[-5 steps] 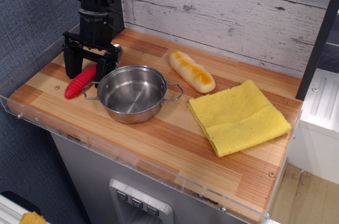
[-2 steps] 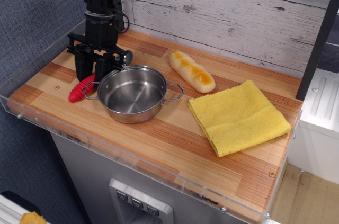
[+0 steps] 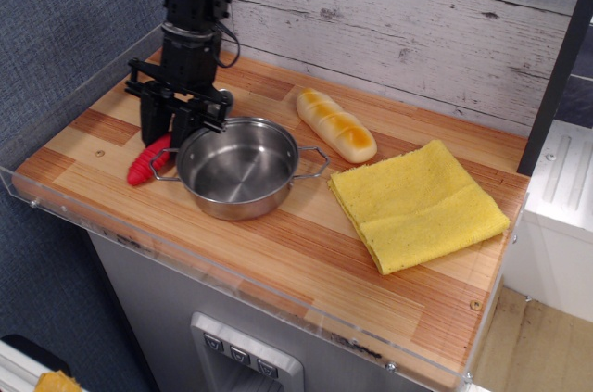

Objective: Move the red spoon and place it onto the yellow towel

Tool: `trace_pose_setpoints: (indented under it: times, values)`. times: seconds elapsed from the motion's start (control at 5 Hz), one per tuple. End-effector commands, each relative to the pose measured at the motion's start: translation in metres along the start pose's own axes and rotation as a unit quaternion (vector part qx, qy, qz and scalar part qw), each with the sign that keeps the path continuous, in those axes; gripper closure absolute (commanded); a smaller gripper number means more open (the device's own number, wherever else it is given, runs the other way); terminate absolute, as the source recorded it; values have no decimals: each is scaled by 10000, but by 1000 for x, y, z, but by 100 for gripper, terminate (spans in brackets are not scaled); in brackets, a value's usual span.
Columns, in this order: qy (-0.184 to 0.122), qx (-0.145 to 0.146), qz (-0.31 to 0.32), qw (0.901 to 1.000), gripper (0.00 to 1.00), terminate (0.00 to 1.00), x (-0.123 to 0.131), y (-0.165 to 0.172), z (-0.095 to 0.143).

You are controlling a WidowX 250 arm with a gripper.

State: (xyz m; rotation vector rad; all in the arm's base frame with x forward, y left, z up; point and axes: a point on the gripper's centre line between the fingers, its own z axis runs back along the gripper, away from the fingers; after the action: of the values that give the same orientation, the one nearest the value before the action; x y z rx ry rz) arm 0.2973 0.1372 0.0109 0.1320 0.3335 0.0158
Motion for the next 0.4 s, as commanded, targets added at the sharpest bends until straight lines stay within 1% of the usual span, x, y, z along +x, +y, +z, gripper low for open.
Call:
trace_pose_setpoints:
  times: [0.0,0.2]
  values:
    - [-1456,573,-266,9873,100,0,-24,1,77]
    - [-2369,992,-257,9661,100,0,-45,-3,122]
